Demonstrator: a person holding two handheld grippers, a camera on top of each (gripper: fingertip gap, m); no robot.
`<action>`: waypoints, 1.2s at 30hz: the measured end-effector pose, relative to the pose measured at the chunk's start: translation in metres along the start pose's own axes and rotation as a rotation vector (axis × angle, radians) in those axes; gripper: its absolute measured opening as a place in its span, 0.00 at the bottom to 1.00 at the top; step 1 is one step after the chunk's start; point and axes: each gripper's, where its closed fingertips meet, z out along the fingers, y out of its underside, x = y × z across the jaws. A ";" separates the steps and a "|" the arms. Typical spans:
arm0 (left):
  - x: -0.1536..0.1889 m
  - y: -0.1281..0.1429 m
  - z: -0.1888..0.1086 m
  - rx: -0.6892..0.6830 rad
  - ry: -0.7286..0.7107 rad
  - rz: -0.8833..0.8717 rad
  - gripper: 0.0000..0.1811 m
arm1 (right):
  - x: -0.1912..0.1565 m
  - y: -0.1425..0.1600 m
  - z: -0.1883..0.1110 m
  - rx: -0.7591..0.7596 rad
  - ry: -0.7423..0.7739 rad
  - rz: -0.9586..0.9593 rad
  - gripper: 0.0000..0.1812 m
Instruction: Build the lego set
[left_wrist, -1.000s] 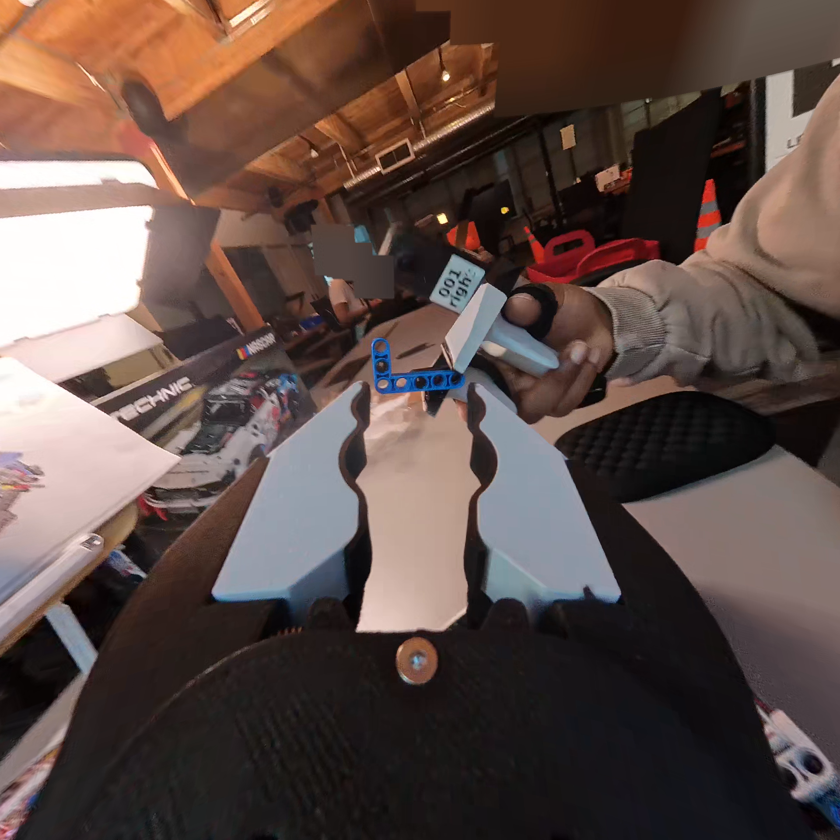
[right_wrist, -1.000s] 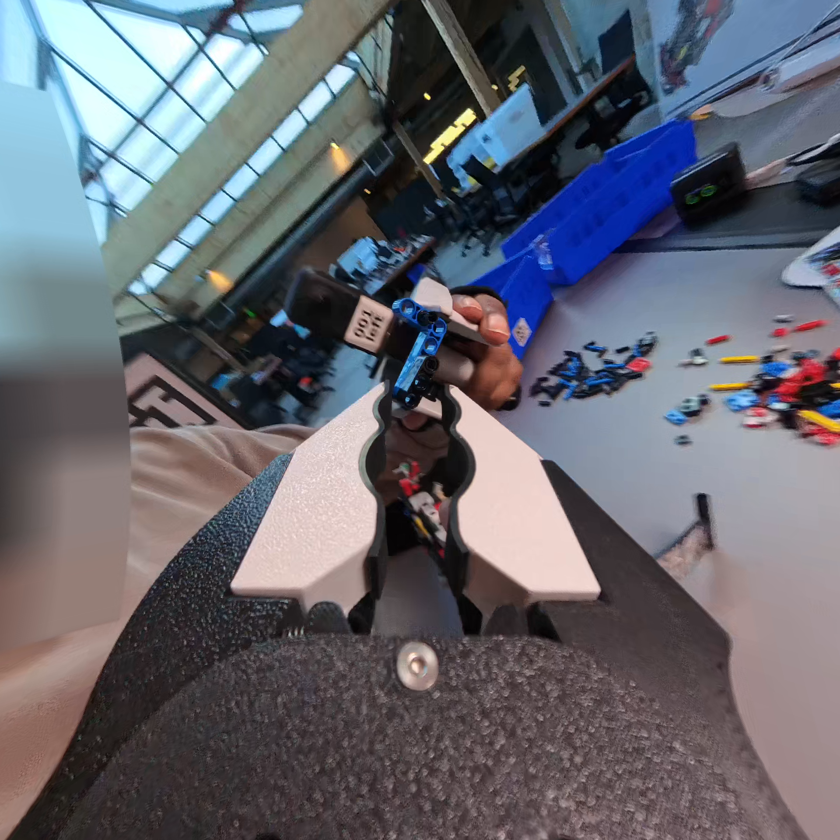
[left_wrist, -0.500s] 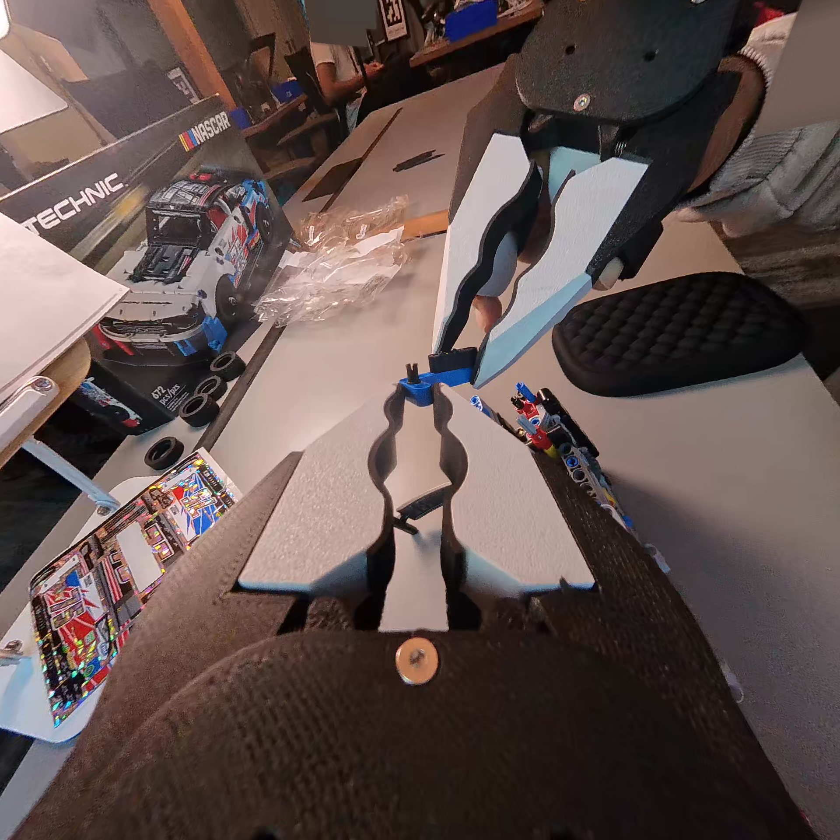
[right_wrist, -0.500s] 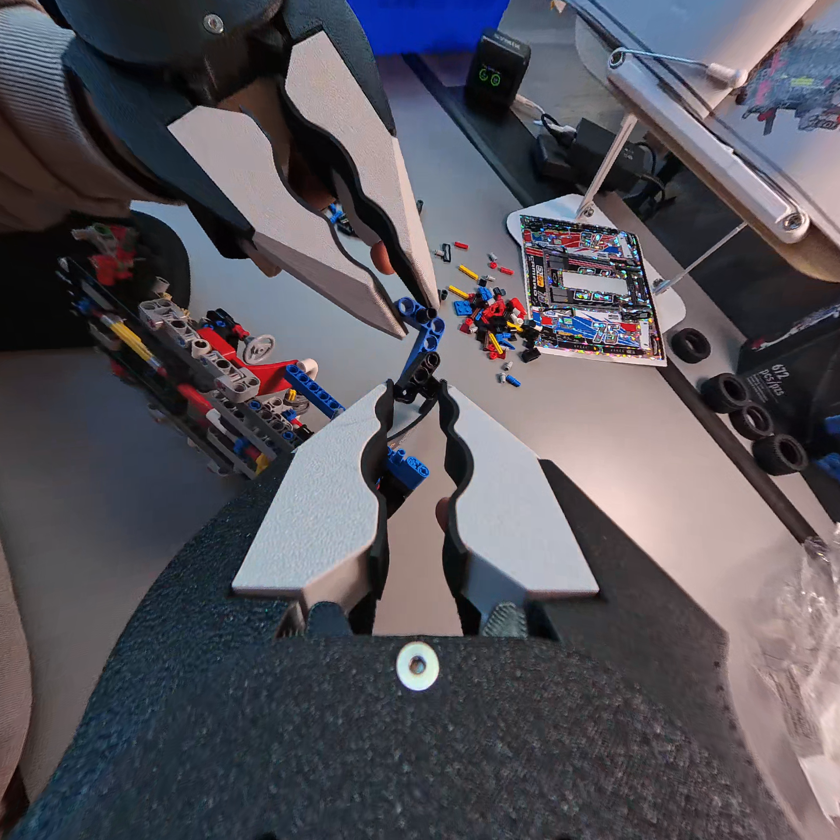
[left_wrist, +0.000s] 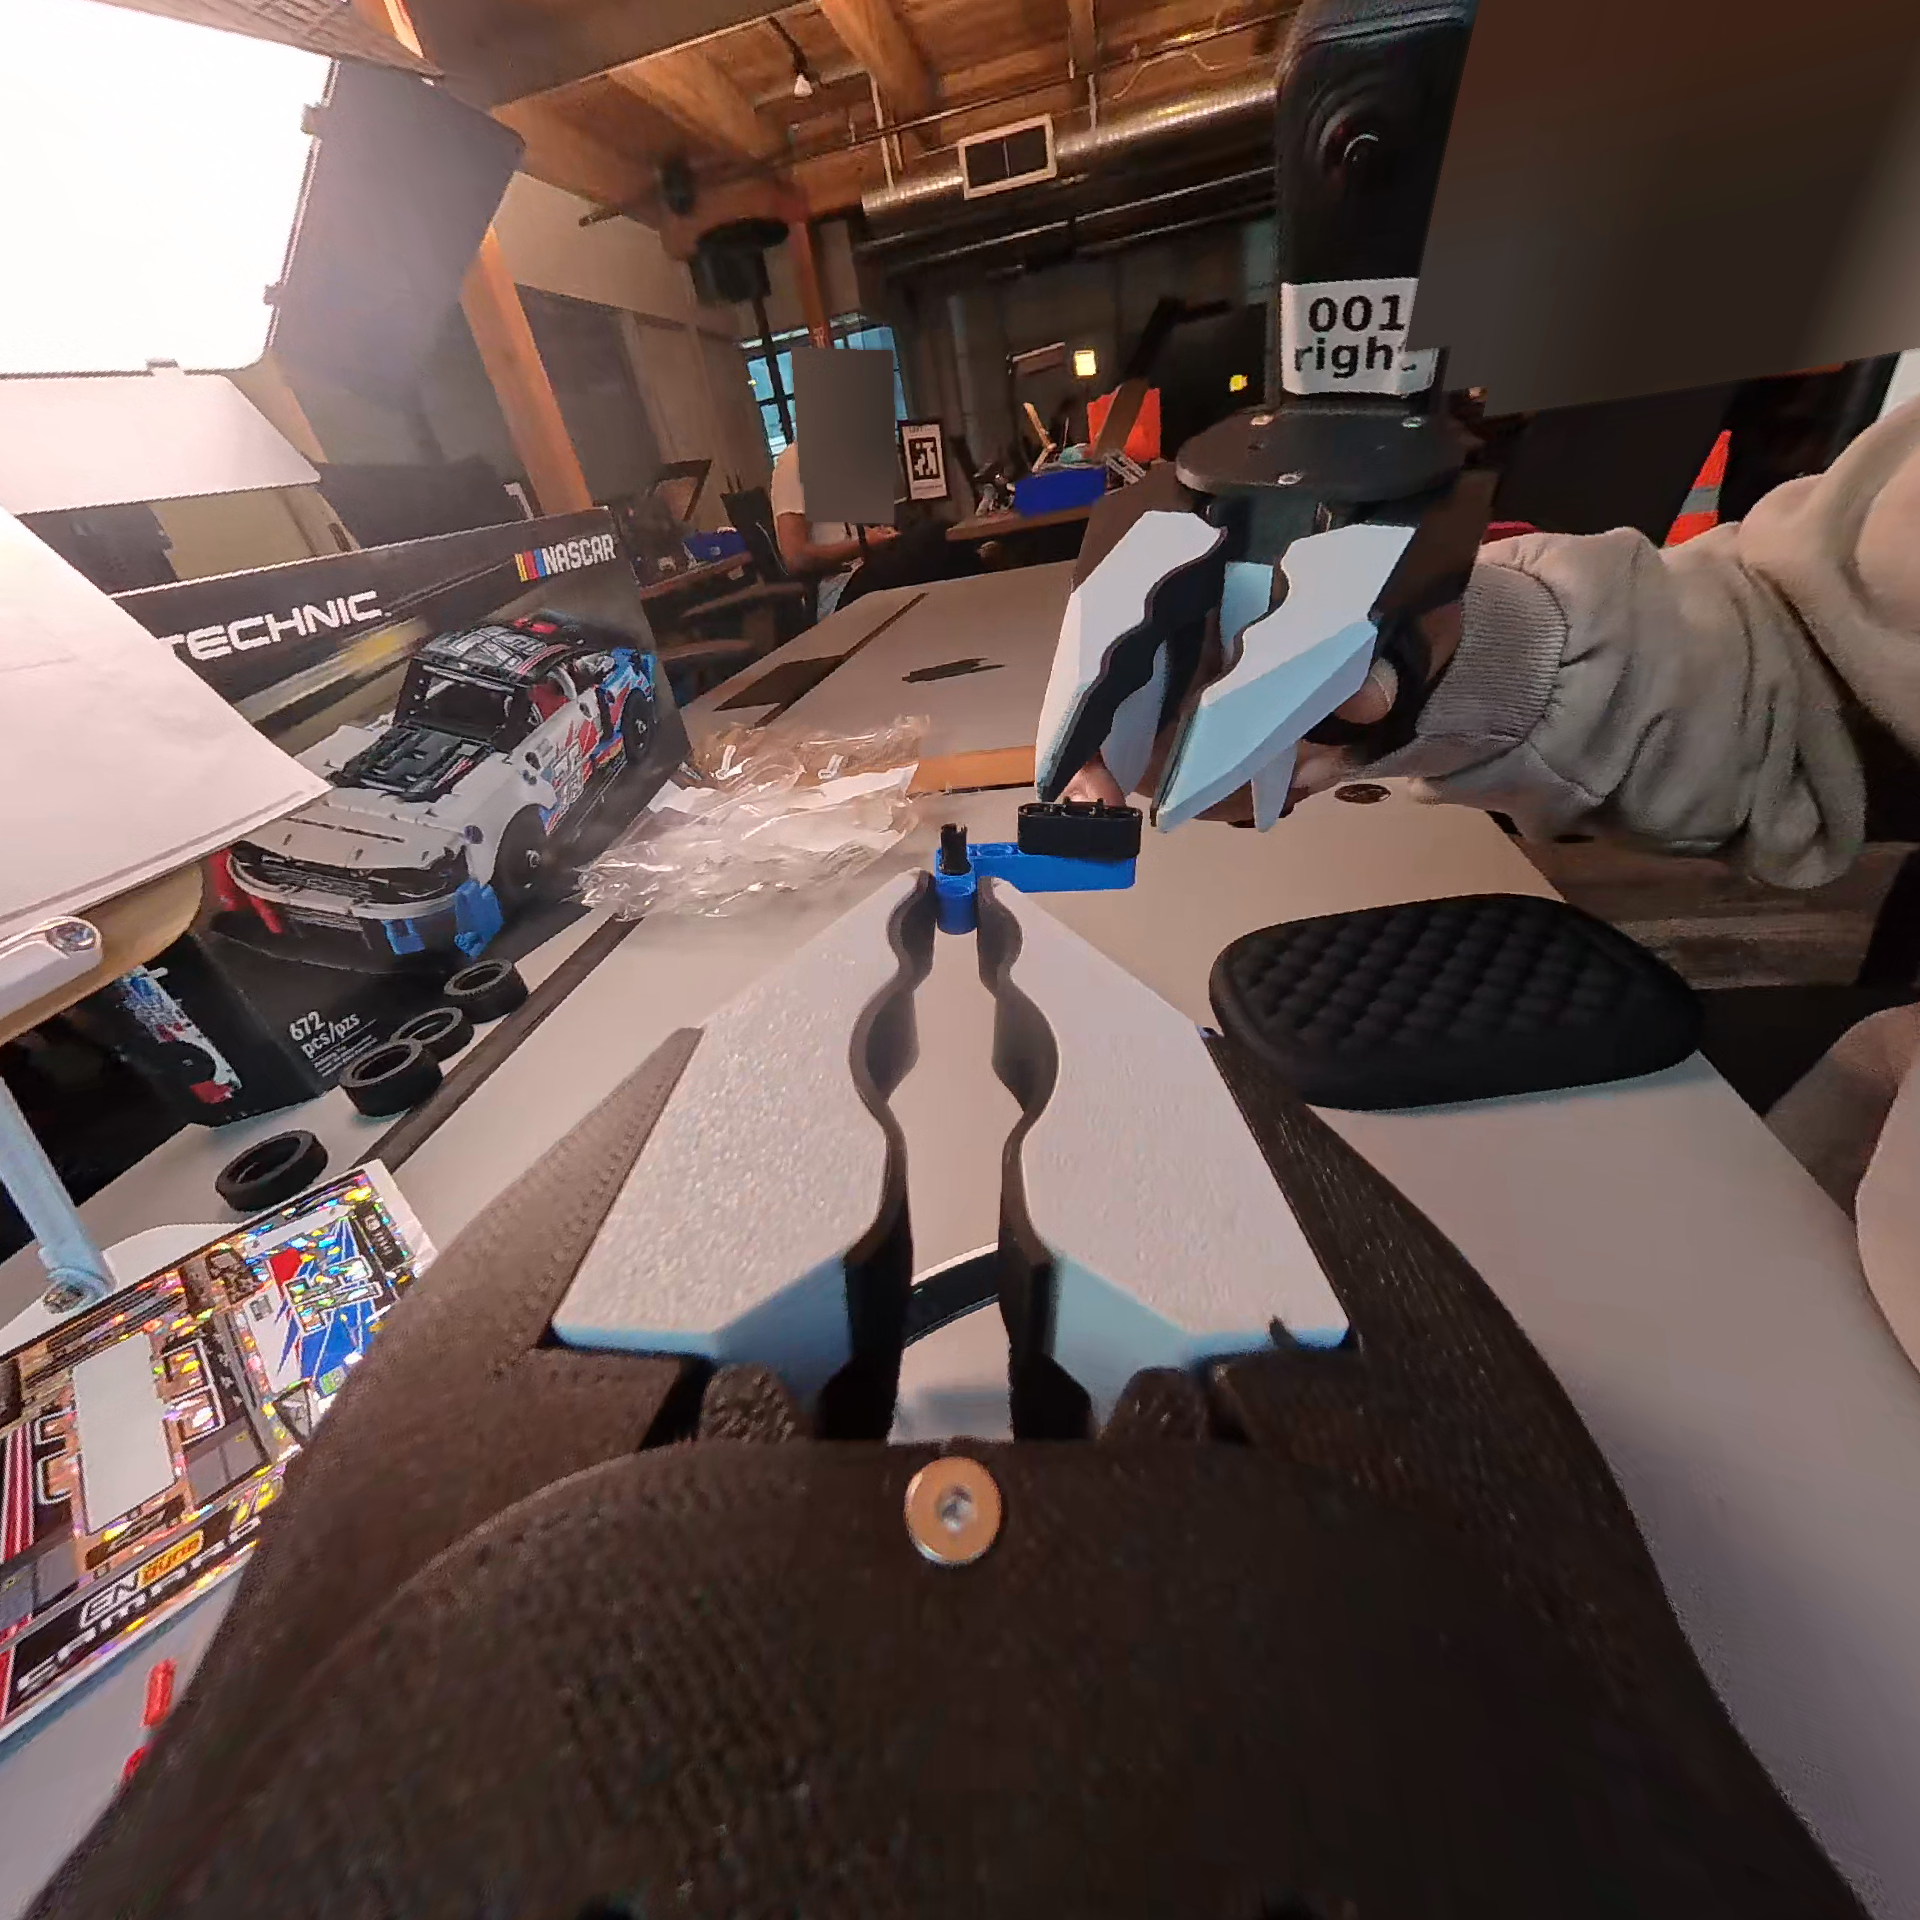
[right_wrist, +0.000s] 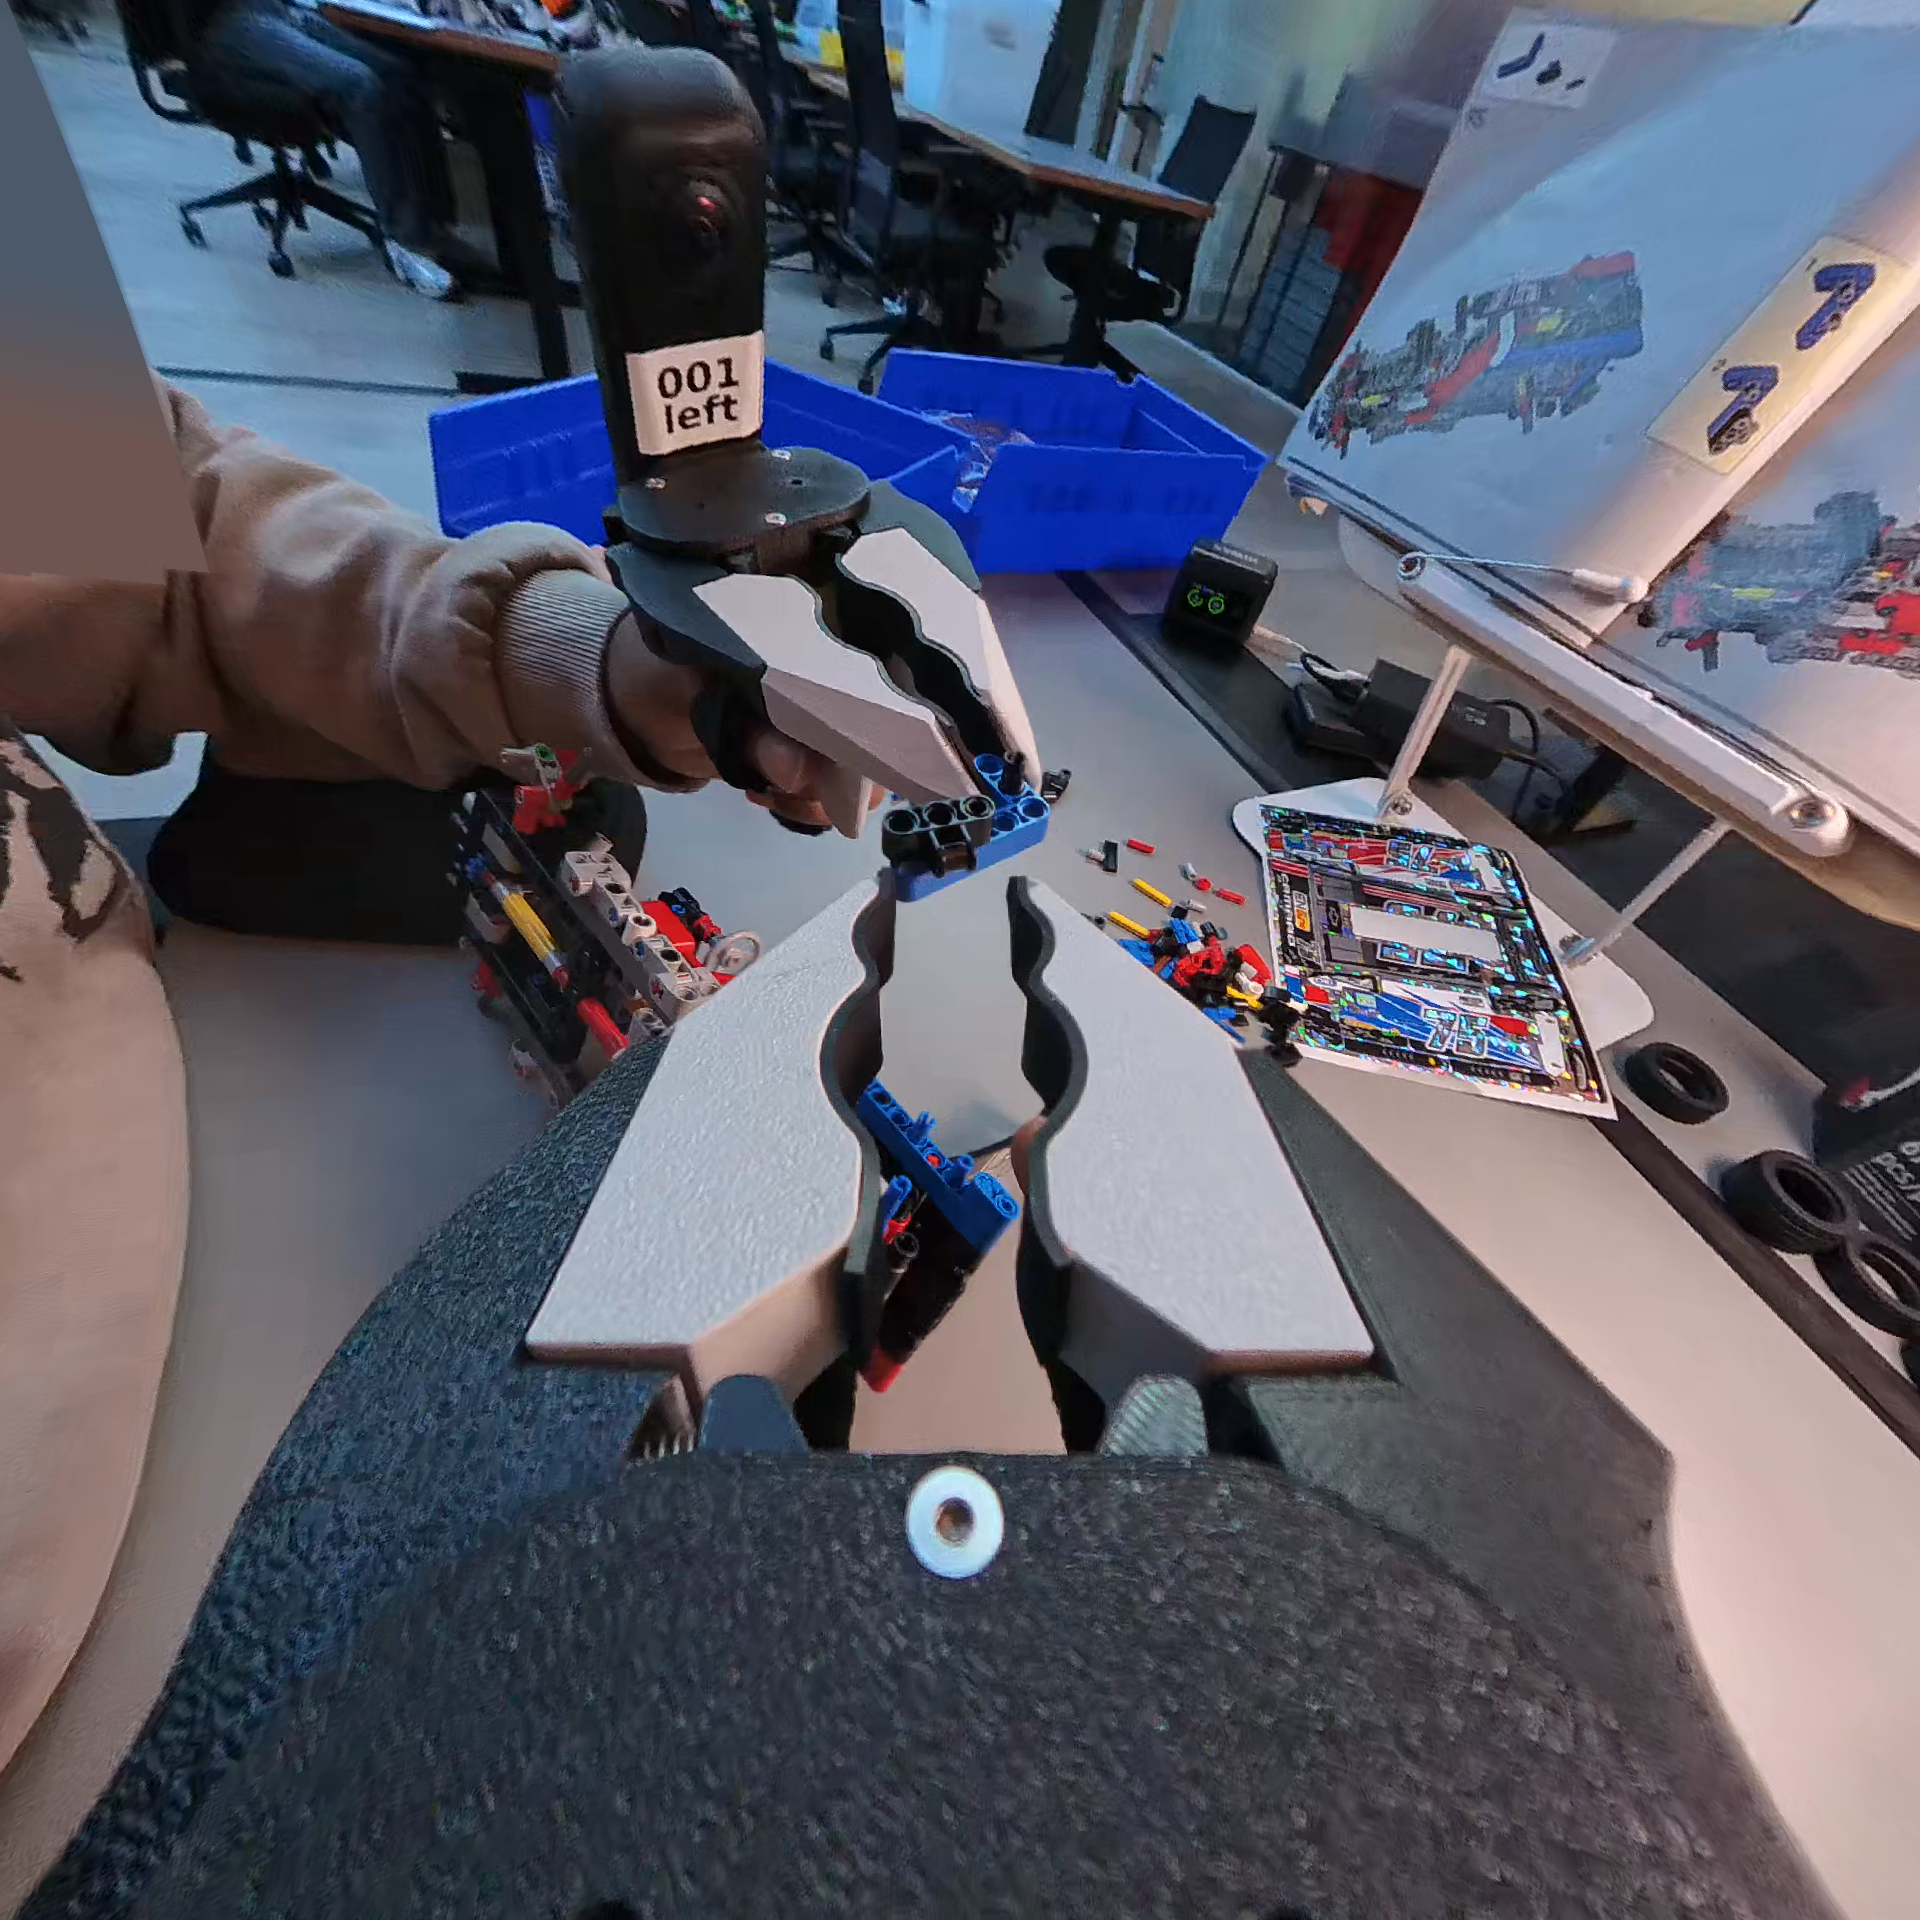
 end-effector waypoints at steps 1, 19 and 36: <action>0.002 -0.001 0.001 0.004 0.007 0.013 0.03 | -0.003 -0.001 0.000 0.009 -0.028 0.002 0.11; 0.038 -0.007 0.004 0.016 0.225 0.083 0.03 | -0.037 0.002 -0.013 -0.048 -0.343 -0.270 0.03; 0.045 -0.017 0.002 0.083 0.239 0.151 0.03 | -0.043 -0.004 -0.018 -0.035 -0.348 -0.347 0.03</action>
